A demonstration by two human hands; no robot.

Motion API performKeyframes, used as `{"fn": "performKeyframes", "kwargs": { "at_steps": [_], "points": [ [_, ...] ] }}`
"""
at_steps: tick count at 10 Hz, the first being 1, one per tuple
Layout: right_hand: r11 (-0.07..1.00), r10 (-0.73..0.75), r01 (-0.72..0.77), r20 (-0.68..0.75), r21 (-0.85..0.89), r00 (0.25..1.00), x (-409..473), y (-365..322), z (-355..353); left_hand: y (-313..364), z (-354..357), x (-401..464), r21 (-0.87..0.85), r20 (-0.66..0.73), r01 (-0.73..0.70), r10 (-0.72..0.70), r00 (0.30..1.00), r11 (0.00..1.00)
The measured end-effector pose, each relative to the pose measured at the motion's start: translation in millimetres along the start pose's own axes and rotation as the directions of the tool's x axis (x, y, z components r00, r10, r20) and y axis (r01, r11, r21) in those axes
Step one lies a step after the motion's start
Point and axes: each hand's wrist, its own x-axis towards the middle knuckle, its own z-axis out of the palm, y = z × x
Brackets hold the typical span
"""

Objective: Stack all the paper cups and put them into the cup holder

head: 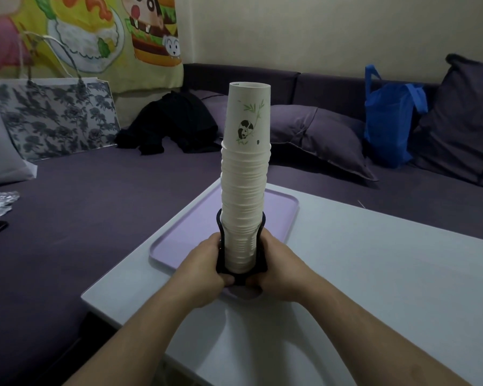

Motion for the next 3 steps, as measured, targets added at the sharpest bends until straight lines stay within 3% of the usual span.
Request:
{"fn": "performKeyframes", "kwargs": {
  "at_steps": [3],
  "points": [
    [0.985, 0.166, -0.162, -0.073, 0.059, 0.983, -26.2, -3.6, -2.3, 9.3, -9.2, -15.4, -0.046, -0.035, 0.082, -0.084, 0.996, 0.996]
  ]
}}
